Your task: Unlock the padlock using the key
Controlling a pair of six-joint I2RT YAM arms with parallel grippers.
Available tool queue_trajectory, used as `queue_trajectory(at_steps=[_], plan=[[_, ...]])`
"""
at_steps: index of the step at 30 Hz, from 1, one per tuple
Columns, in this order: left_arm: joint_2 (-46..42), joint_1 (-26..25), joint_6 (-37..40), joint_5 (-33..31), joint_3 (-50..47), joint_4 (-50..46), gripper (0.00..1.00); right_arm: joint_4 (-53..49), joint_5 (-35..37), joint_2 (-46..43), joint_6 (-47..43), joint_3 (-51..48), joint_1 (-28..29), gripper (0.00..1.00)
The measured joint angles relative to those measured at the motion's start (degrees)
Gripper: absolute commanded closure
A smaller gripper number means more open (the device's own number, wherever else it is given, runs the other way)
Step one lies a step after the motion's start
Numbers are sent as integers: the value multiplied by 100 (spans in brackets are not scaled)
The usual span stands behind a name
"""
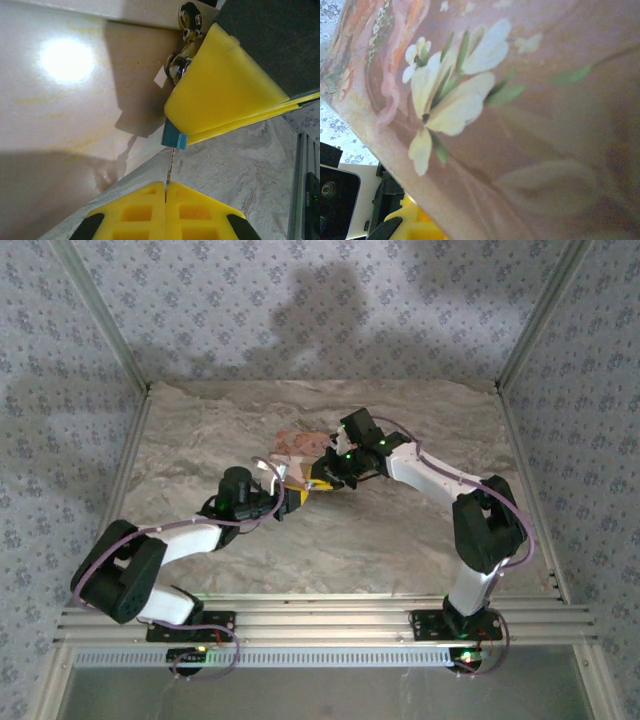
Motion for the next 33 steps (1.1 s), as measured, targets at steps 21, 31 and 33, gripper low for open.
queue_trajectory(at_steps=[21, 31, 33], plan=[[249, 118, -361, 321, 192, 116, 100, 0, 48, 35, -153, -2, 74, 100], [162, 149, -378, 79, 107, 98, 63, 522, 37, 0, -129, -428, 35, 100], [-22, 188, -356, 50, 44, 85, 57, 522, 37, 2, -129, -505, 17, 100]])
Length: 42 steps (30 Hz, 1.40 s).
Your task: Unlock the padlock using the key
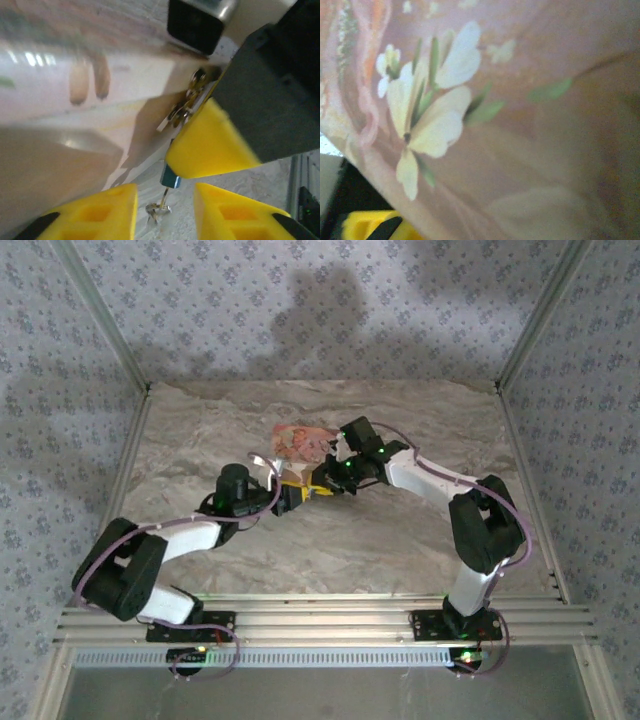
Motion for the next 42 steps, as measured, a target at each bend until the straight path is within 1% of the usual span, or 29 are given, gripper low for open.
queue_trajectory(at_steps=[3, 5, 9, 12, 16, 22, 26, 33, 42], plan=[[-334, 146, -4, -26, -151, -44, 52, 17, -15, 0, -4, -72, -26, 100], [-535, 286, -13, -2, -271, -103, 51, 76, -28, 0, -7, -94, -50, 100], [-675, 455, -129, 192, -522, -105, 51, 188, -46, 0, -2, -140, -90, 100], [-660, 446, -293, 387, -765, 76, 55, 262, -66, 0, 2, -173, -94, 100], [-391, 385, -614, 586, -925, 581, 59, 339, -101, 0, 59, -181, -94, 100], [114, 146, -949, 595, -925, 1432, 63, 415, -149, 0, 149, -181, -101, 100], [439, 131, -1093, 588, -911, 1834, 64, 444, -184, 0, 173, -181, -101, 100], [649, 133, -1191, 573, -817, 2118, 69, 470, -199, 2, 214, -181, -101, 100], [931, 133, -1215, 575, -584, 2339, 70, 487, -210, 9, 238, -181, -98, 100]])
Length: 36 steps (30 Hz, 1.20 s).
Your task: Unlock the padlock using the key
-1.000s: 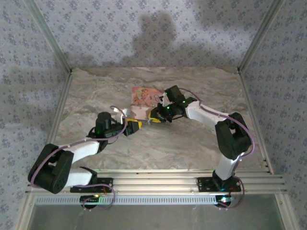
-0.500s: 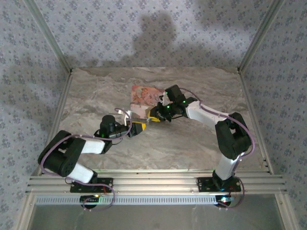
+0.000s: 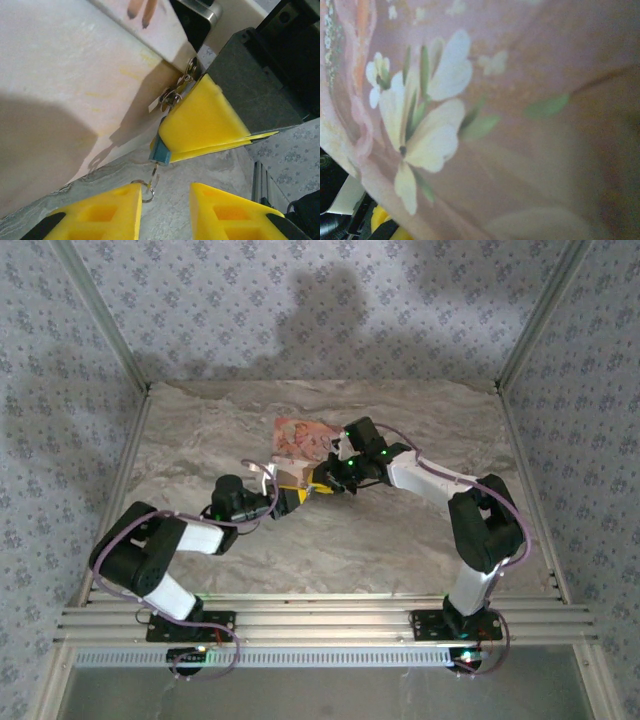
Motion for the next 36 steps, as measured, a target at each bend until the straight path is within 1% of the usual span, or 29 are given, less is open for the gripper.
queue_trajectory(at_steps=[10, 15, 17, 18, 20, 21, 27, 29, 31, 36], plan=[[286, -44, -44, -2, 136, 118, 73, 39, -20, 2, 22, 0, 9, 100], [339, -66, -66, 0, 177, 149, 78, 46, -31, 2, 22, 0, 11, 100], [361, -66, -68, 4, 221, 166, 82, 66, -31, 2, 42, 0, 11, 100], [372, -68, -68, 7, 238, 170, 86, 83, -28, 2, 57, 0, 9, 100], [391, -68, -90, -7, 240, 166, 99, 92, -39, 2, 63, 0, 2, 100], [413, -57, -70, -2, 243, 168, 100, 87, -20, 2, 66, -2, 2, 100], [422, -66, -52, -15, 243, 173, 100, 90, 0, 2, 92, -2, 4, 99], [422, -81, -31, -55, 243, 164, 100, 160, 7, 0, 111, -66, 4, 94], [433, -149, -13, -181, 227, 101, 100, 299, 46, 0, 105, -173, 7, 84], [442, -304, 9, -474, 125, 90, 100, 605, 179, 2, 131, -393, 59, 69]])
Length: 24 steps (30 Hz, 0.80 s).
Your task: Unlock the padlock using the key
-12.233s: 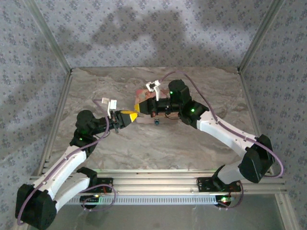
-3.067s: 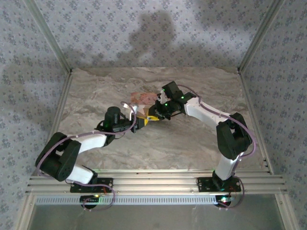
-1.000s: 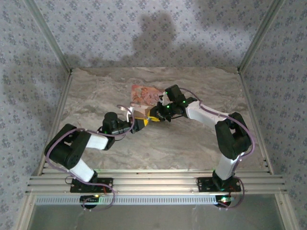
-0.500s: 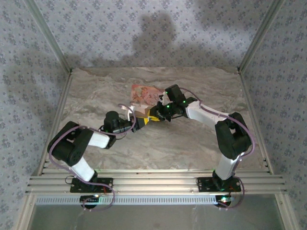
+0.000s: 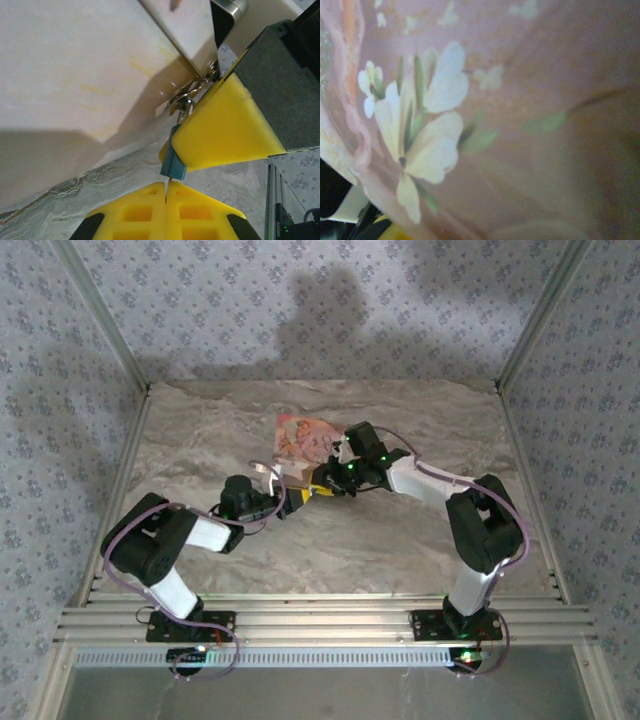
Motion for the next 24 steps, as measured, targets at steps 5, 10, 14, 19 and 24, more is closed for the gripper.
queue_trajectory(at_steps=[5, 10, 14, 19, 24], plan=[[111, -122, -92, -319, -254, -35, 100, 190, -9, 149, 334, -254, 109, 60], [245, -225, -201, -605, -501, -39, 100, 579, 63, 203, 522, -433, 271, 51], [245, -297, -247, -782, -522, -2, 100, 844, 308, 184, 573, -546, 348, 46], [245, -297, -247, -901, -553, 17, 100, 710, 951, 9, 573, -688, 514, 44], [245, -310, -264, -942, -553, 15, 100, 647, 1718, -247, 658, -975, 745, 43]])
